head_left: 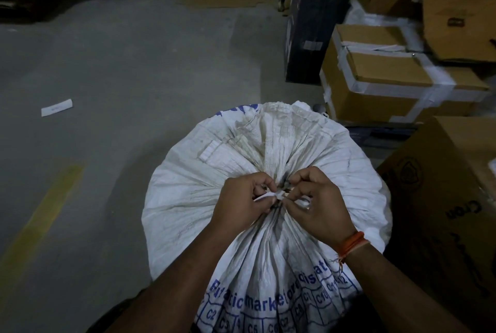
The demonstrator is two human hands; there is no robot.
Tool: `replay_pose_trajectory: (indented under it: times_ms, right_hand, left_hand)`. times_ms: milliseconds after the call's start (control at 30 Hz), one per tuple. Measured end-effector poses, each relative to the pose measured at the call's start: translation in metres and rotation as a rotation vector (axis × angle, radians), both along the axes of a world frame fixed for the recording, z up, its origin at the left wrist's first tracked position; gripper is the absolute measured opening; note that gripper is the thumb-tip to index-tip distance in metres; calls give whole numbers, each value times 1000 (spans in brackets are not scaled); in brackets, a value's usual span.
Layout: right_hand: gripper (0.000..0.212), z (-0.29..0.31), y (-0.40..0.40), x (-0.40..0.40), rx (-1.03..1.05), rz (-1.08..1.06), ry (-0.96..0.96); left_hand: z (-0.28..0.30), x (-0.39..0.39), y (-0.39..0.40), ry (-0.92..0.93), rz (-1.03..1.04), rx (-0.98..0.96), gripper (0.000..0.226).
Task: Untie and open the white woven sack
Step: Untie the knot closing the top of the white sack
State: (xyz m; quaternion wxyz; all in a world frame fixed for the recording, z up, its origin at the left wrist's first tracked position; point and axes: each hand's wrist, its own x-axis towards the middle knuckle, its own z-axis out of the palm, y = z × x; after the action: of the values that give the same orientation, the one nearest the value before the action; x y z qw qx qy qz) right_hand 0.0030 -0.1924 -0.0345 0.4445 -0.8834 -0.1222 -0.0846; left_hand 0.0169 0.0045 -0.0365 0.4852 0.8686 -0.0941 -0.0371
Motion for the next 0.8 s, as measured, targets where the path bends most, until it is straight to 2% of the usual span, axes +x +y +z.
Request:
replay_pose_trajectory:
  times_ms: [433, 800]
  right_hand:
    - [11, 3, 4, 0, -68, -17, 5]
    - [10, 2, 2, -1, -69, 6, 14]
  left_hand:
    - [-4, 0, 0, 13, 2, 34, 18]
    - [-8, 2, -1, 48, 14, -11, 16]
